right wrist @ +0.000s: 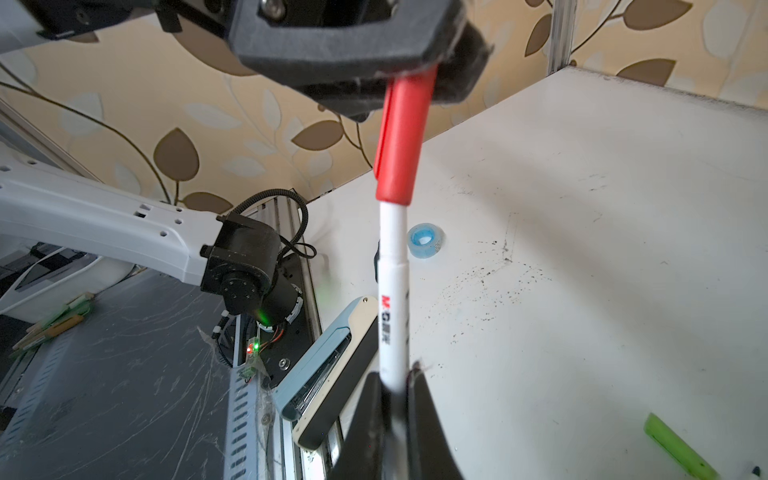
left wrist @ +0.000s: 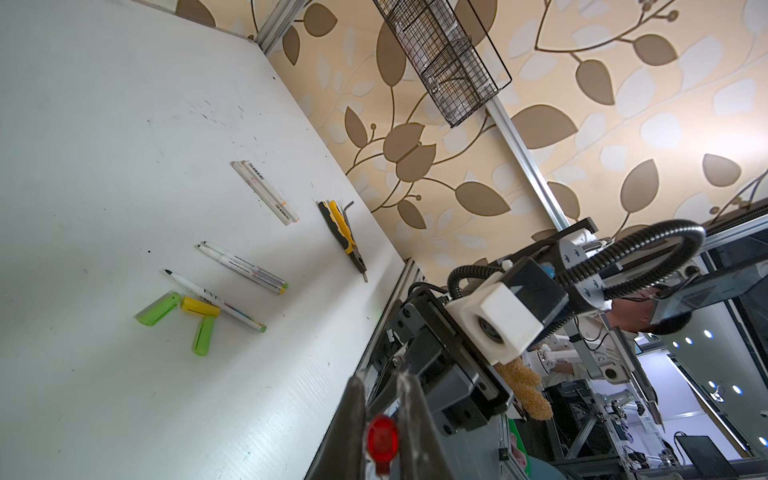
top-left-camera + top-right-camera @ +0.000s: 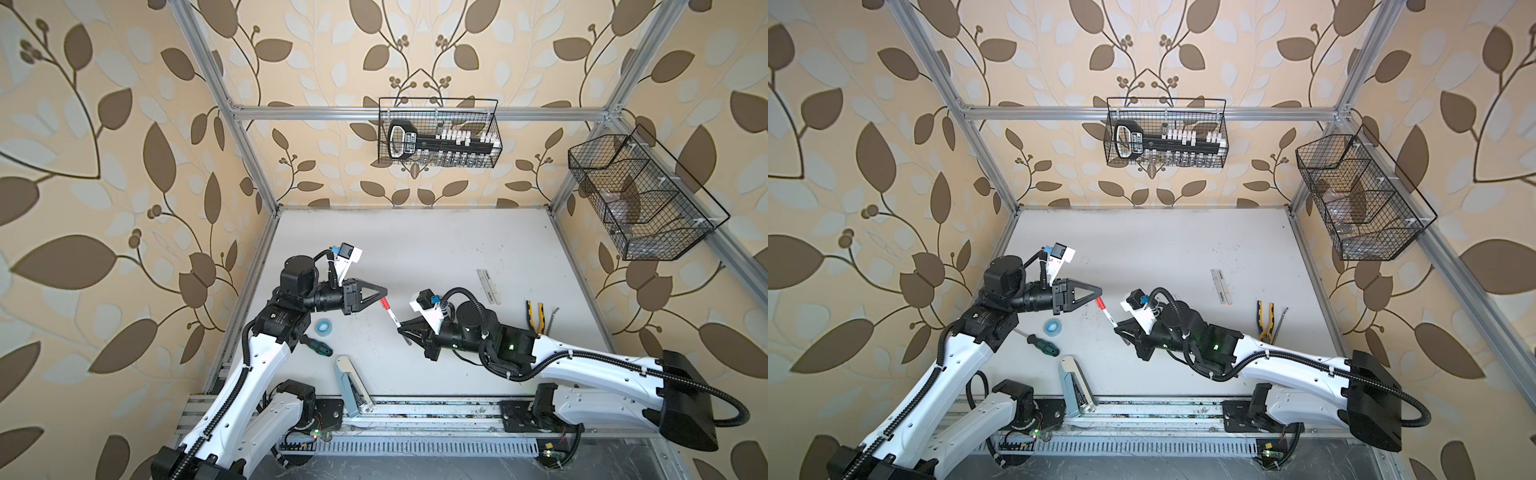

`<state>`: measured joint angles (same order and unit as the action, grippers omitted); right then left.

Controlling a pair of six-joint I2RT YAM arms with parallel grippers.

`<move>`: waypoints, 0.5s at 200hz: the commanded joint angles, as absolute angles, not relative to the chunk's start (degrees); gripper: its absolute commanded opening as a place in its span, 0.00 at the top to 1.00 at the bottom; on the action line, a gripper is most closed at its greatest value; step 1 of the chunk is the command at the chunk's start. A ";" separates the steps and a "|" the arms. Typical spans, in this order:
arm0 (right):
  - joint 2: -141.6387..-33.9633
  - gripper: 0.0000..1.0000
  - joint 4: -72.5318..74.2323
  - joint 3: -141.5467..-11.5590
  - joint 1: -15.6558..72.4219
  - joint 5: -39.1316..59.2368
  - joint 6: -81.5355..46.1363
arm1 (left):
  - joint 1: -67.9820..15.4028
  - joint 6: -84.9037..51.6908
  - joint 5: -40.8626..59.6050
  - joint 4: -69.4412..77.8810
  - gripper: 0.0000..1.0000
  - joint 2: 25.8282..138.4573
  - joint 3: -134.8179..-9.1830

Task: Insert the pens into the pen caps
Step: 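Push the pen tip up into the red cap held by the left gripper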

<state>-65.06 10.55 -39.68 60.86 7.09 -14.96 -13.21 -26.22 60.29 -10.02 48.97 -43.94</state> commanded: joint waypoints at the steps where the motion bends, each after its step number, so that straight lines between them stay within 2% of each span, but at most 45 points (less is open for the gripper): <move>1: -65.53 0.91 14.22 -43.78 59.91 4.50 -15.18 | -14.50 -23.72 61.46 -11.74 1.00 49.40 -44.56; 56: -67.95 0.92 12.97 -48.66 59.77 3.82 -16.16 | -15.77 -21.46 59.65 -14.55 1.00 50.55 -45.33; 100: -69.86 0.99 13.14 -52.54 59.86 1.57 -16.39 | -17.83 -18.80 58.62 -17.80 1.00 51.31 -46.14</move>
